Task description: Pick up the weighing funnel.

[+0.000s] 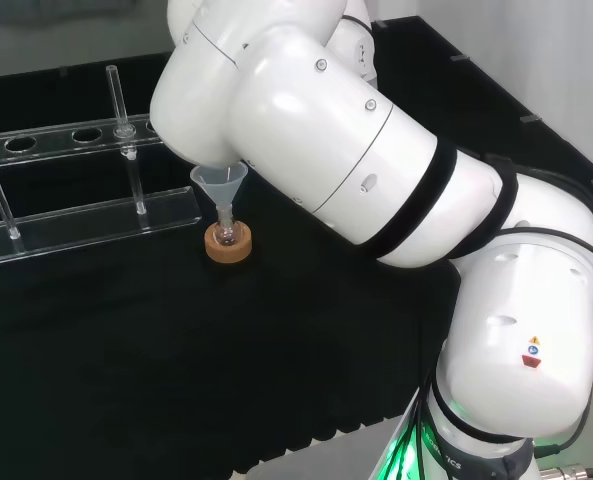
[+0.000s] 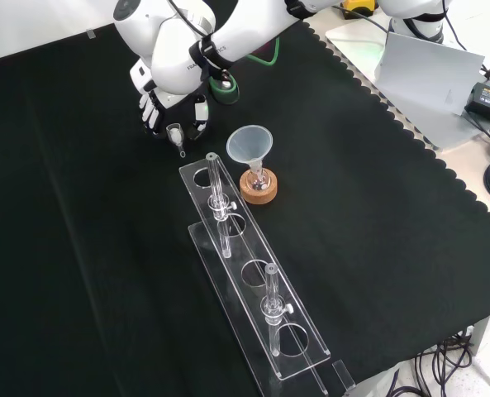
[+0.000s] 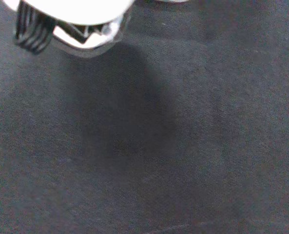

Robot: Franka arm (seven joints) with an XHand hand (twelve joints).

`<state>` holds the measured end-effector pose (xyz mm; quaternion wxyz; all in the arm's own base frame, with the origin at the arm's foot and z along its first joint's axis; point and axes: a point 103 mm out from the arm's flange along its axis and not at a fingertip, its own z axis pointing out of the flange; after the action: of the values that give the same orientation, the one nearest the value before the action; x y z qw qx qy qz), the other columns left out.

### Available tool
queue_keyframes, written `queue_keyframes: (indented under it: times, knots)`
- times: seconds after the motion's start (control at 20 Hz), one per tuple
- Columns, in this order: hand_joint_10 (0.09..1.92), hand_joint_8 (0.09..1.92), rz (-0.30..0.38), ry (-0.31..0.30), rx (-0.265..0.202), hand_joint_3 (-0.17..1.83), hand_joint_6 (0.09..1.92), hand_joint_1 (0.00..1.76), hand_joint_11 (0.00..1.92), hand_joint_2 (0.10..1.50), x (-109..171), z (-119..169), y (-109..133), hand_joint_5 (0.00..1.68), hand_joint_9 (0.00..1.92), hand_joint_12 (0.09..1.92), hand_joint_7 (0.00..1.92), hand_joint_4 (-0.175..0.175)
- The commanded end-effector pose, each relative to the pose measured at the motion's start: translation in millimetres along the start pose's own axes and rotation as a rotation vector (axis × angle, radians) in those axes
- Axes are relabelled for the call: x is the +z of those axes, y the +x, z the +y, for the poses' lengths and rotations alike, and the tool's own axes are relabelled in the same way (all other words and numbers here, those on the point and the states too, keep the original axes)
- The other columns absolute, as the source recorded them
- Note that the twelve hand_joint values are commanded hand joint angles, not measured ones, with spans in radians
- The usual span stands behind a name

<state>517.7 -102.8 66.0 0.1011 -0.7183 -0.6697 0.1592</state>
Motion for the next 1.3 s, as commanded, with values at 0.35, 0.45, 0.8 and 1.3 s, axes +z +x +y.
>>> queue_keyframes:
  times: [0.35,0.45,0.8,1.3]
  knots:
    - [0.55,0.73,0.003,0.015,0.009,0.68,0.8,0.99,0.52,0.58,4,0,-9,0.81,0.76,1.26,0.49,0.009]
    - [0.55,0.73,0.0,0.018,0.014,0.68,0.8,0.99,0.52,0.58,4,0,-11,0.81,0.76,1.26,0.5,0.007]
    - [0.55,0.72,-0.002,0.032,0.02,0.69,0.8,1.0,0.52,0.58,7,1,-6,0.77,0.77,1.25,0.5,-0.004]
    - [0.51,0.7,-0.057,0.035,0.039,0.69,0.76,1.1,0.59,0.65,4,2,-9,1.2,0.85,1.21,0.58,0.162]
